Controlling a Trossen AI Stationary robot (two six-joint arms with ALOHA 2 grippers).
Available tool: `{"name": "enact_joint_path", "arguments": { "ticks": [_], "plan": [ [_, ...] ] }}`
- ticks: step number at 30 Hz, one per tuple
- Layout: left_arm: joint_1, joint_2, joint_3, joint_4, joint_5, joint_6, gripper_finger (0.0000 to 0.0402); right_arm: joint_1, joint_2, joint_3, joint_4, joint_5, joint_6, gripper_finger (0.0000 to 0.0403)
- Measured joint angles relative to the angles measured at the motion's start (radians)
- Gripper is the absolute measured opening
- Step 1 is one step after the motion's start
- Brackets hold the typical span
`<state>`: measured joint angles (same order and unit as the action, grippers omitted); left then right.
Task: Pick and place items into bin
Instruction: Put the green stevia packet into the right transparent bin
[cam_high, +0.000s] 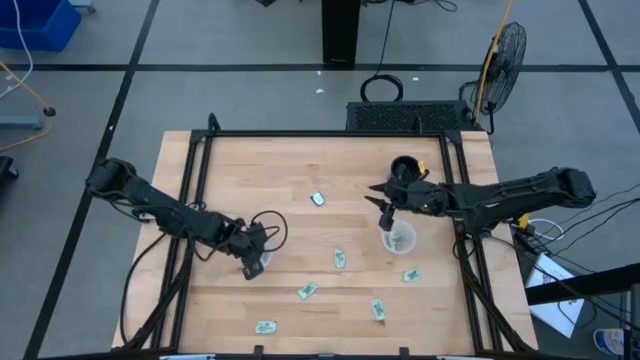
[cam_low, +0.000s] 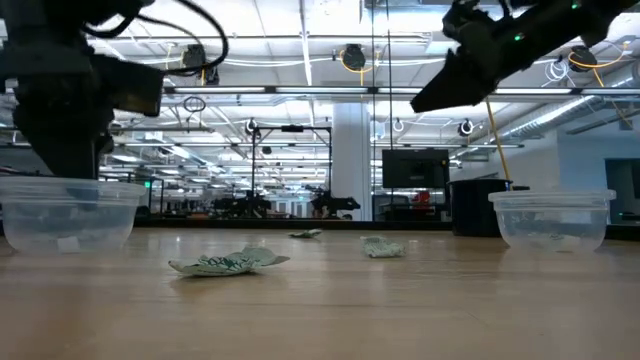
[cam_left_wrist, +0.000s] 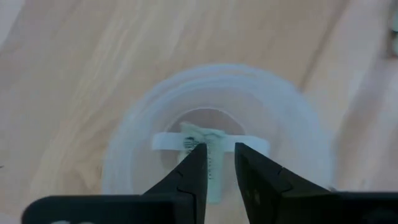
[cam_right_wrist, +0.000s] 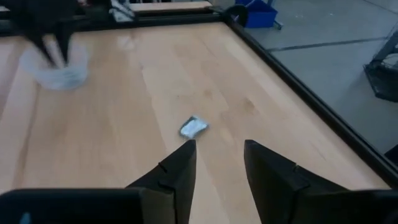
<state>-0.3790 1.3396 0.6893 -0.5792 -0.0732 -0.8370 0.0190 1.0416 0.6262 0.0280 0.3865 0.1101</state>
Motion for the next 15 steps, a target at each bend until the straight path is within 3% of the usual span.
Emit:
{"name": "enact_joint_path", "arguments": {
  "ticks": [6,9,15],
  "plan": [
    [0.020,0.000,0.168,-0.212,-0.044,0.102,0.0090,-0.087,0.210,0.000,0.308,-0.218,-0.044,0.0145],
    [0.034,-0.001,0.266,-0.336,-0.166,0.144,0.0090,-0.139,0.350,0.002,0.415,-0.234,-0.054,0.0147],
    [0.069,-0.001,0.429,-0.498,-0.392,0.271,0.0090,-0.243,0.589,0.084,0.463,-0.267,-0.069,0.0147]
  ]
}}
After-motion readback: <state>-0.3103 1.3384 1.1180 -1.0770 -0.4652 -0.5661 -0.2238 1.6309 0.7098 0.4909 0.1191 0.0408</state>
